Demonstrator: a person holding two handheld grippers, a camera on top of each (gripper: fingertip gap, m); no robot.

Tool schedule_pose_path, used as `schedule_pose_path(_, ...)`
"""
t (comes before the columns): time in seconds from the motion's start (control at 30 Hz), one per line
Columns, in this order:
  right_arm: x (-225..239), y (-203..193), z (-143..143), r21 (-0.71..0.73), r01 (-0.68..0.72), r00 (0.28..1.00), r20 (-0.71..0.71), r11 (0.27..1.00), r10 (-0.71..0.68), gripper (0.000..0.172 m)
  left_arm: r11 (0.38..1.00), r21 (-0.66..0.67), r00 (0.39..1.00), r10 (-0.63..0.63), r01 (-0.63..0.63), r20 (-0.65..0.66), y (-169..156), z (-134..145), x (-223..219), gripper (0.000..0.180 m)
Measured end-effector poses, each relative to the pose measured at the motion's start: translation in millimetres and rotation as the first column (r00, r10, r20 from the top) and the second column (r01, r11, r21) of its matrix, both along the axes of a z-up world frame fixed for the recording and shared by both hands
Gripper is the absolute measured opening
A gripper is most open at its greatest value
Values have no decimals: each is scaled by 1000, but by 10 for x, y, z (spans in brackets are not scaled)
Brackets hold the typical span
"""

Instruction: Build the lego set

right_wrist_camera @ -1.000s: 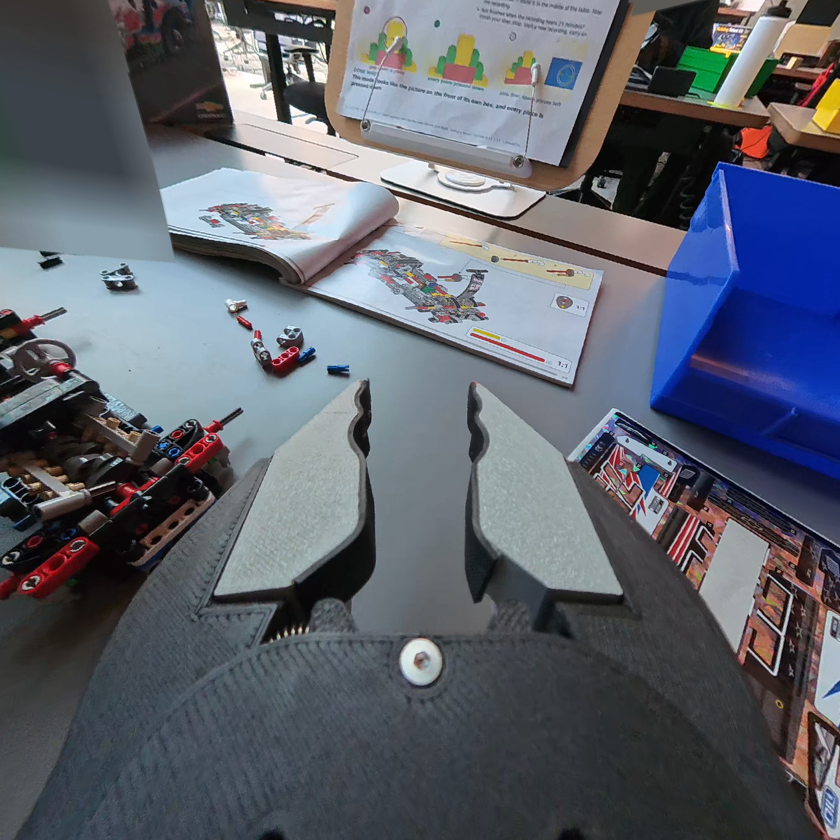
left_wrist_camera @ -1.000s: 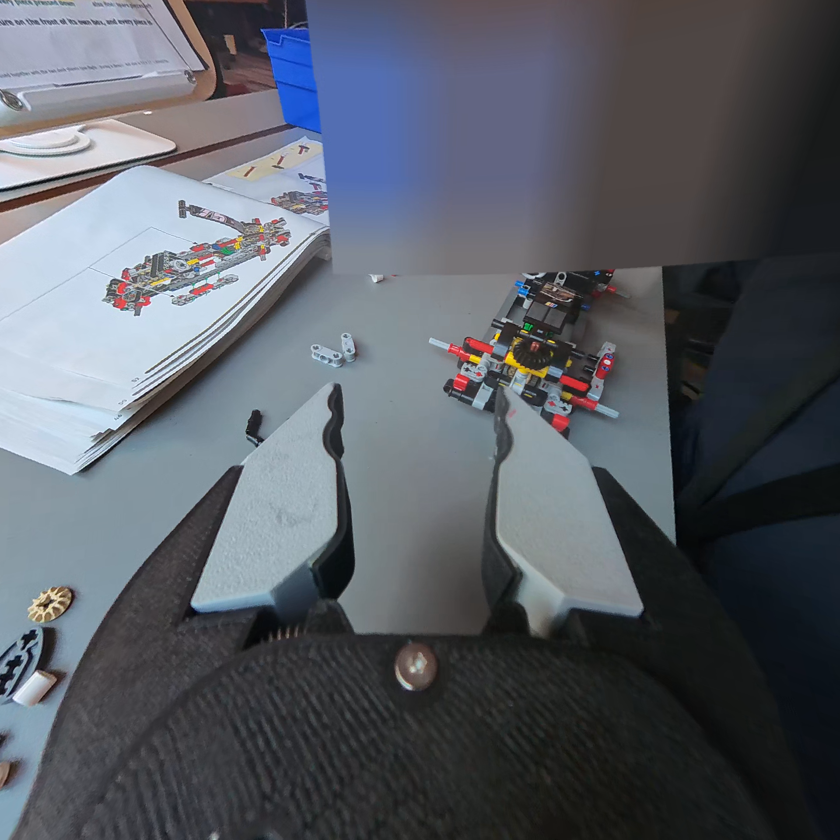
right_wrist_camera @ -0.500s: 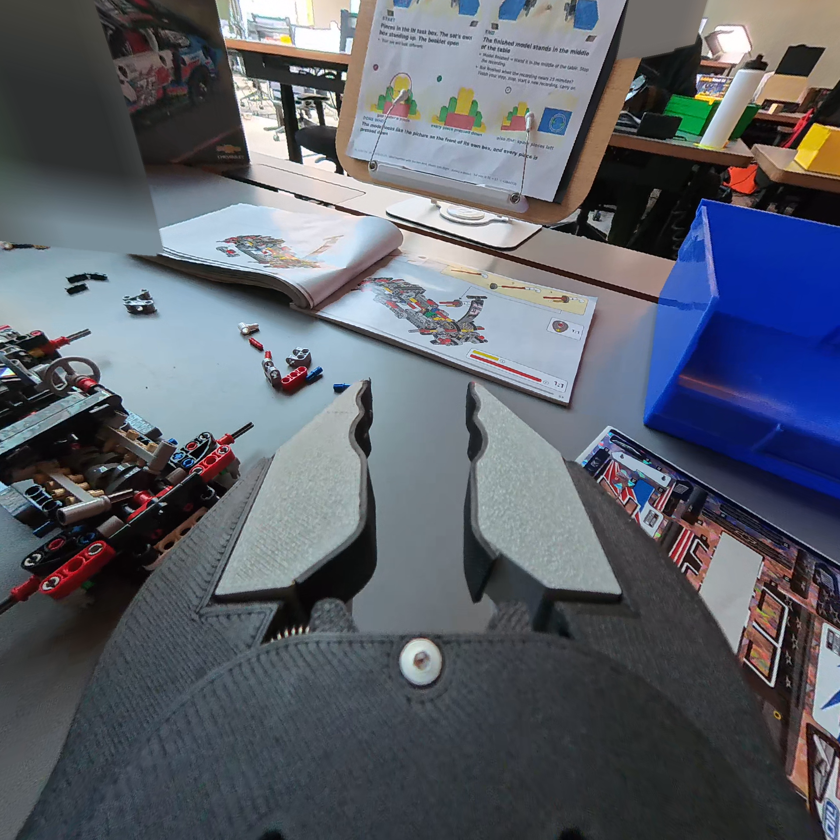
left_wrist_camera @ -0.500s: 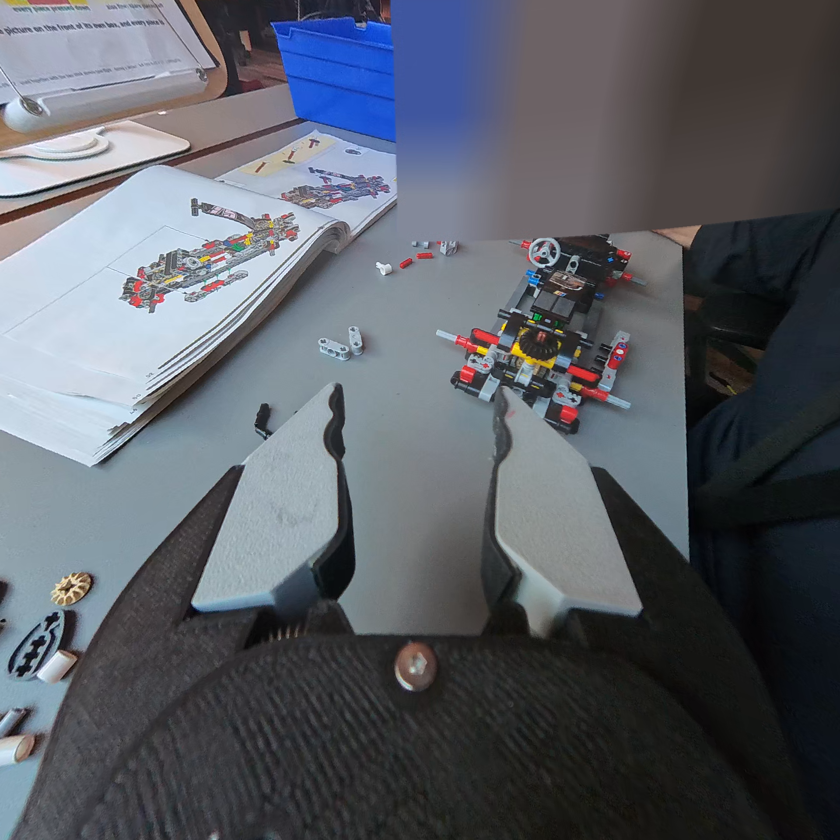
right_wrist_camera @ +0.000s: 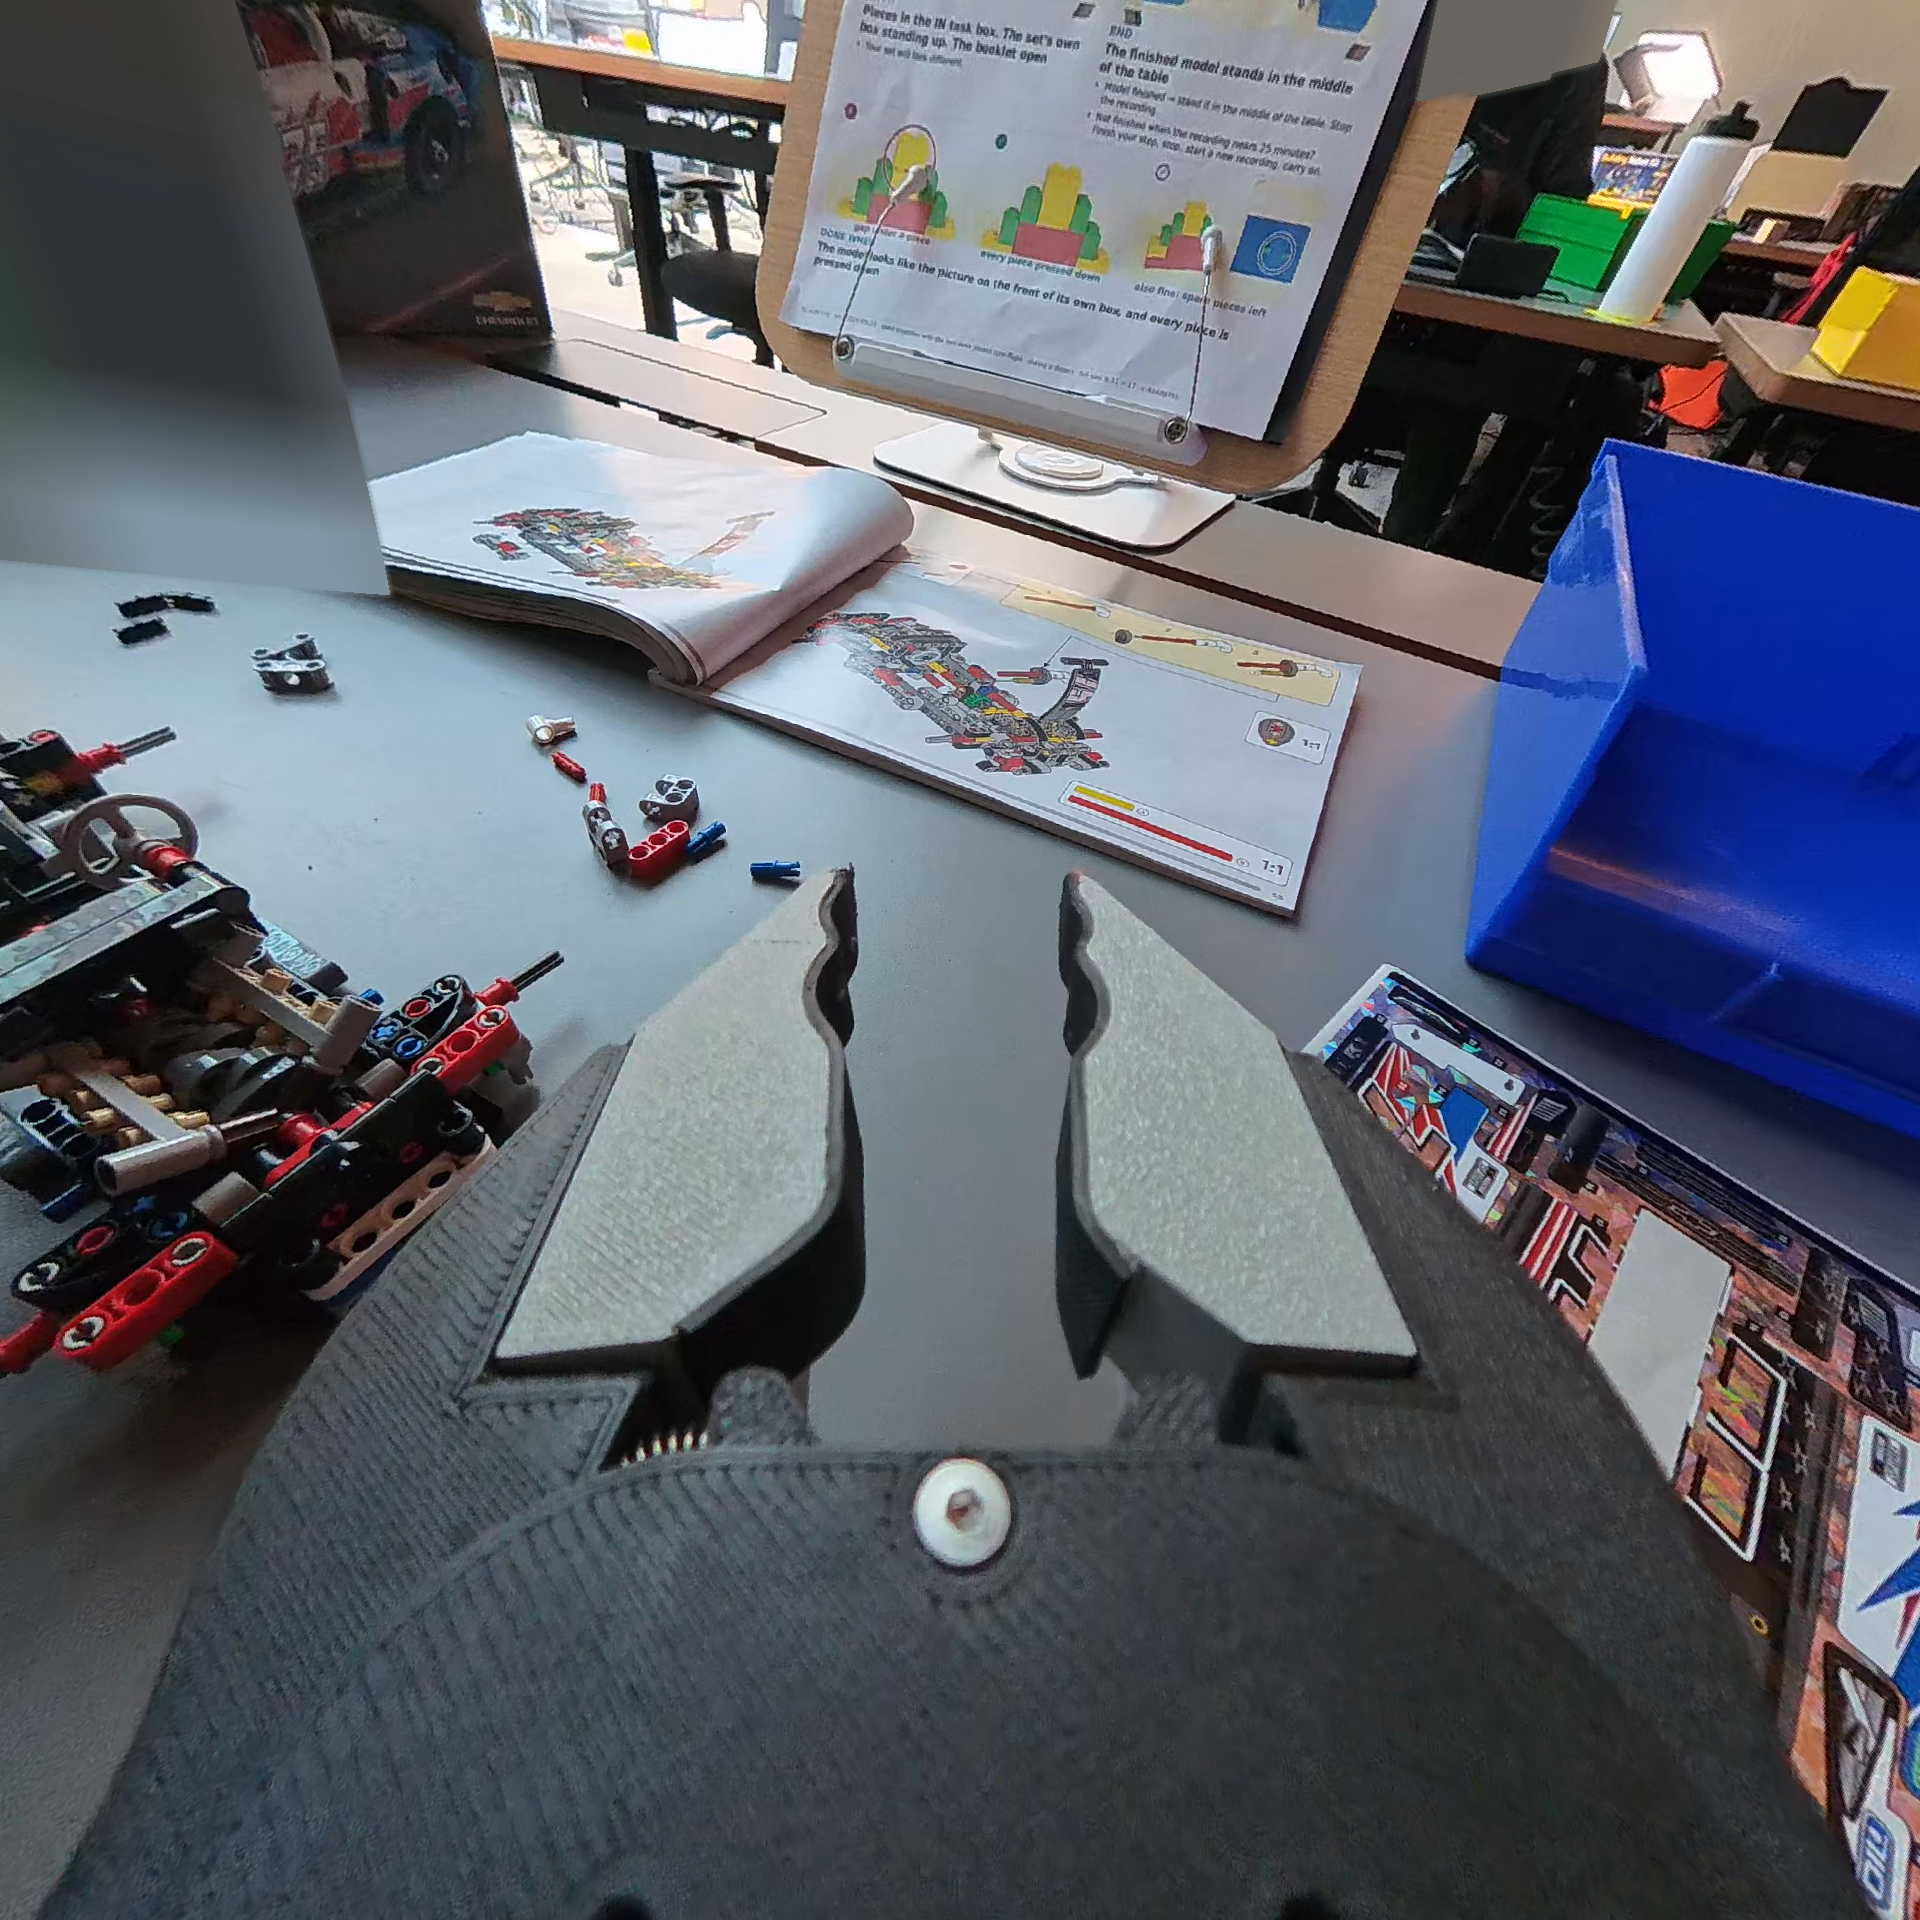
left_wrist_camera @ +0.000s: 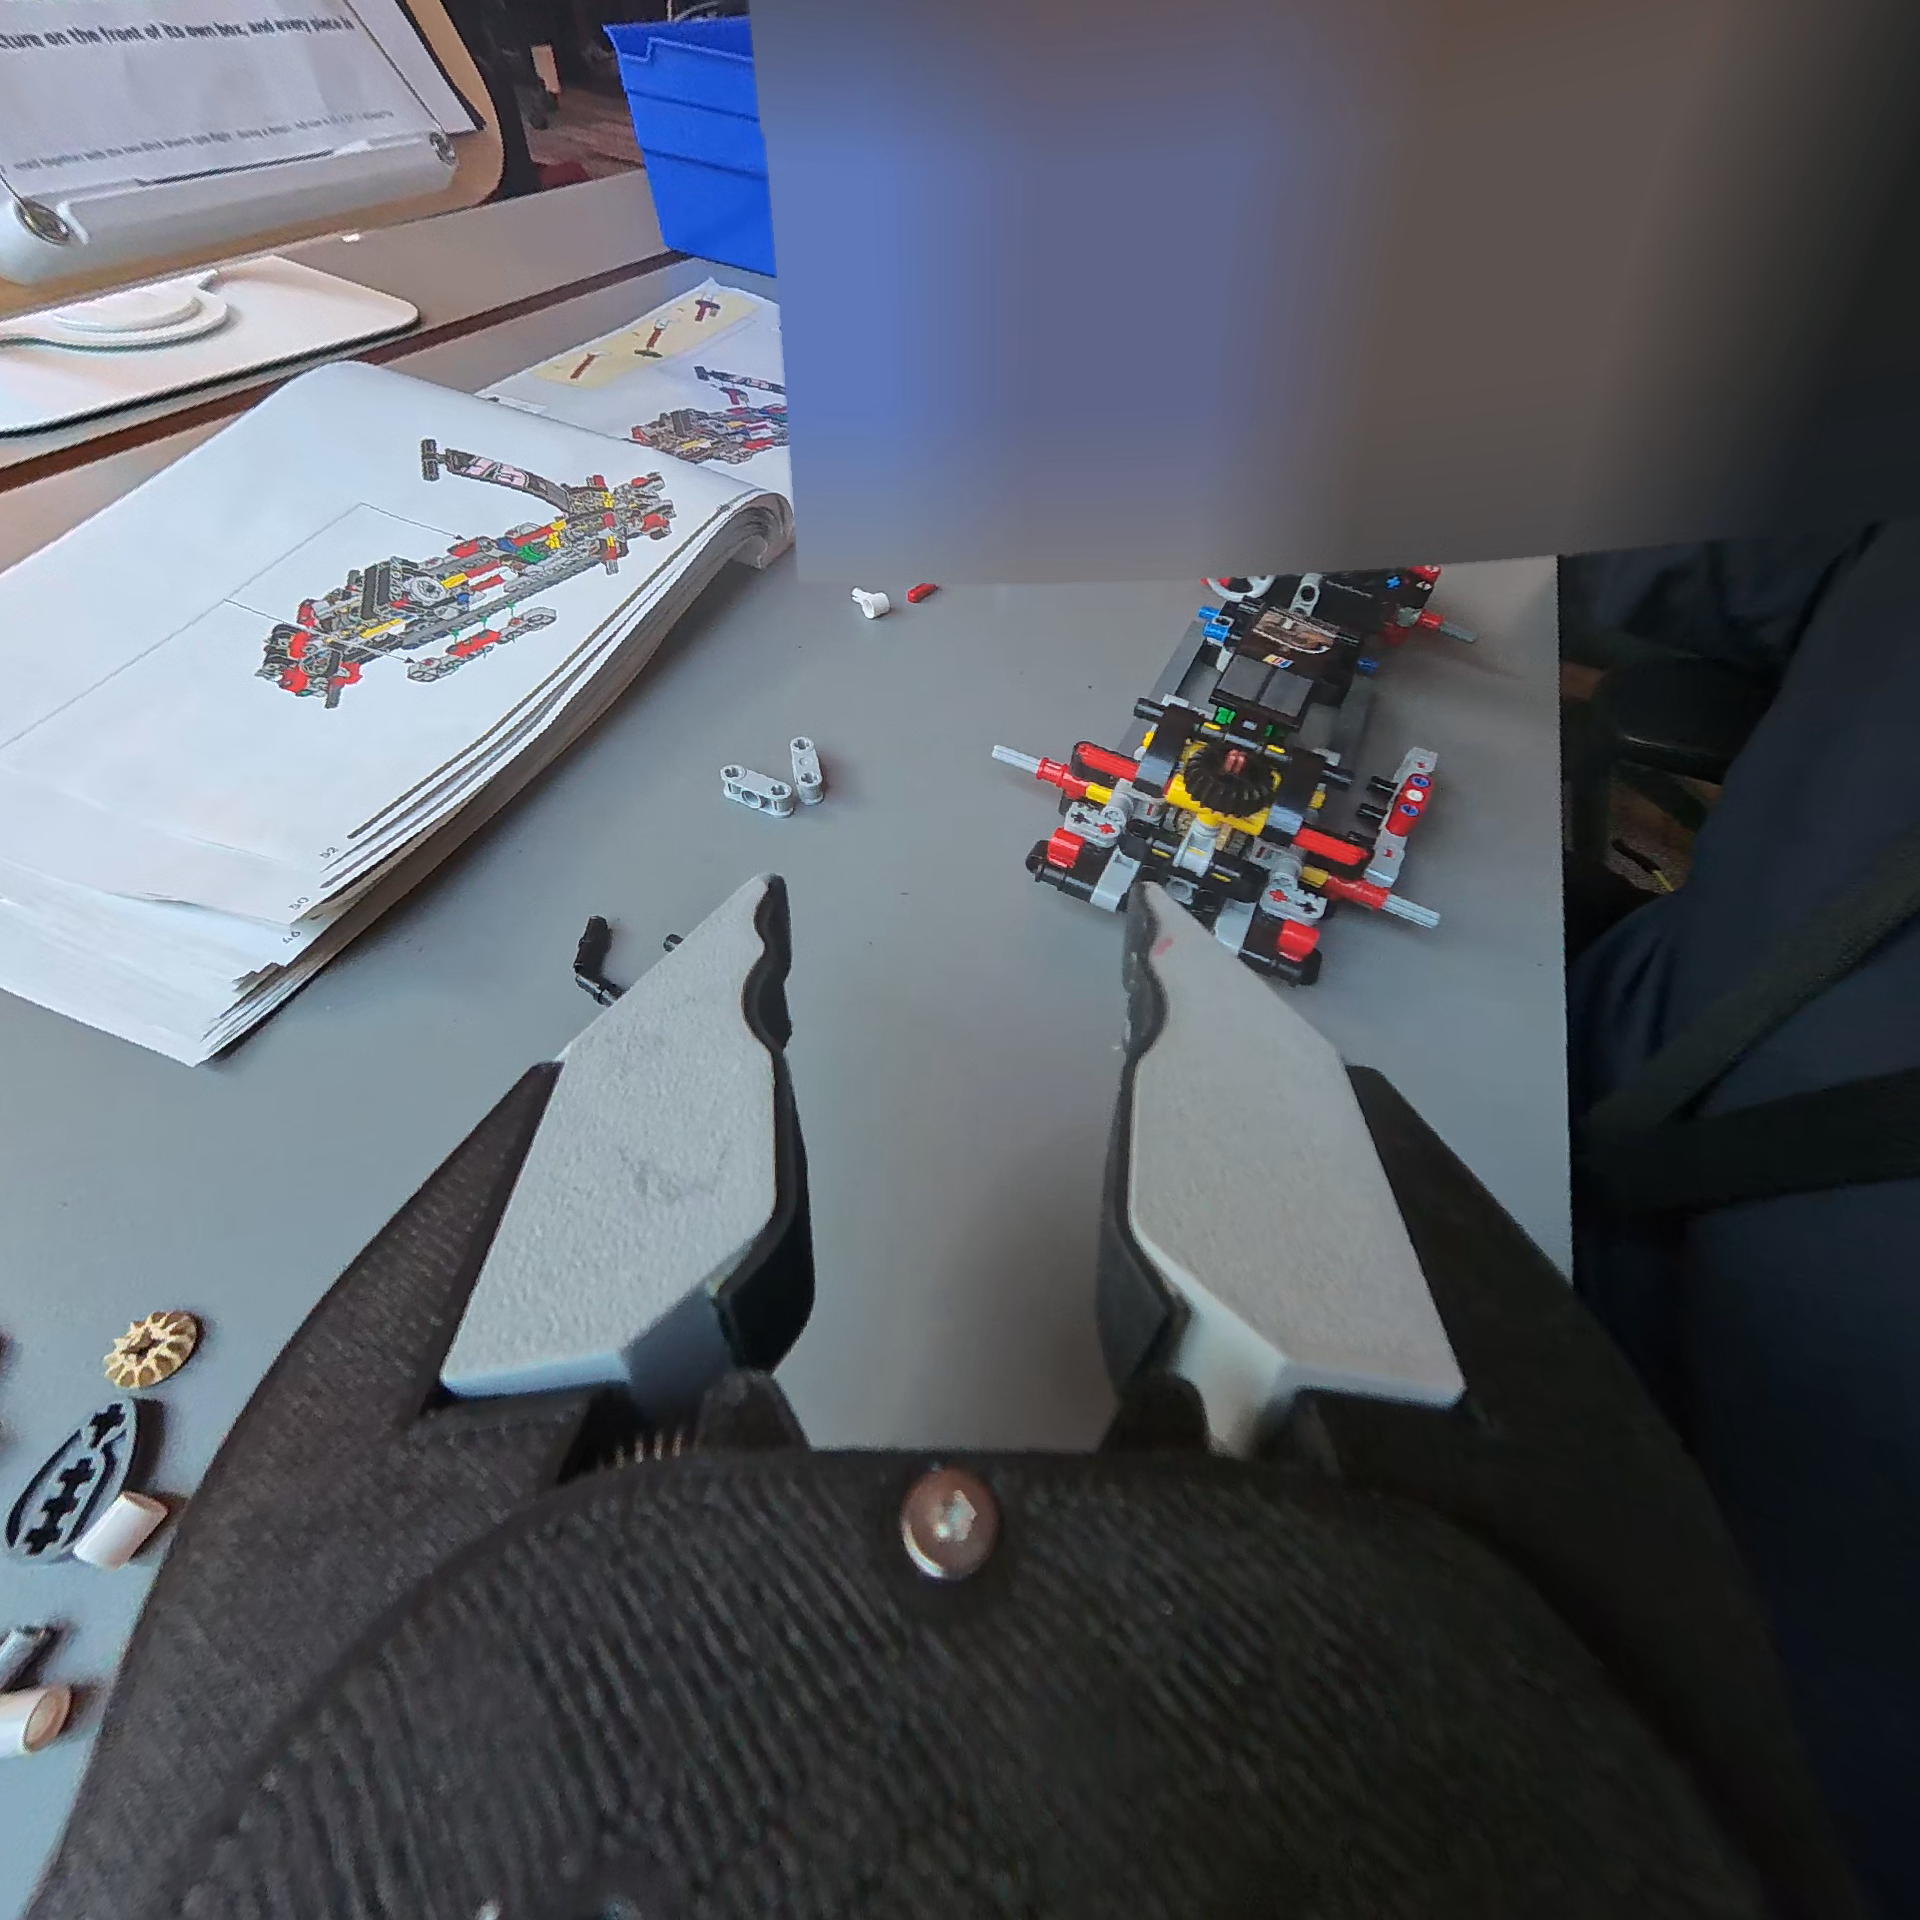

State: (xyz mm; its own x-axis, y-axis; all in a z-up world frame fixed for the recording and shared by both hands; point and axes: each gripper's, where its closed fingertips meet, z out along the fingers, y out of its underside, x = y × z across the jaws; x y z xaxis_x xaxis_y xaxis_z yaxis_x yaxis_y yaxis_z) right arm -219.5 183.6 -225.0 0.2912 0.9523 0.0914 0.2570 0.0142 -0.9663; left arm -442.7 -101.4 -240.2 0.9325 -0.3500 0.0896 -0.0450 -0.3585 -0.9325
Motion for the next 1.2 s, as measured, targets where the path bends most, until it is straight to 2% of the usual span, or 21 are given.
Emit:
schedule_pose_path(0.47, -26, -28, -15, -7, -21, 1000, 7, 1000, 21, 35, 1000, -21, 1000, -6, 6, -3, 9, -29, 6, 61)
schedule_pose_path(0.63, -16, -90, 64, 2, -54, 998, -38, 999, 54, 35, 999, -41, 999, -3, 1, -43, 31, -76, 12, 61)
schedule_pose_path(0.83, -20, -125, 56, -62, -102, 993, -65, 993, 98, 33, 998, -60, 999, 10, -12, -34, 51, -99, -15, 62)
schedule_pose_path(1.07, -61, -252, 47, -20, -138, 990, -39, 990, 137, 31, 999, -49, 993, -1, -5, -121, 39, -126, 42, 63)
schedule_pose_path(1.2, -28, -290, 105, -25, -143, 987, -75, 989, 141, 31, 999, -34, 989, -10, 5, -148, -4, -119, 91, 60)
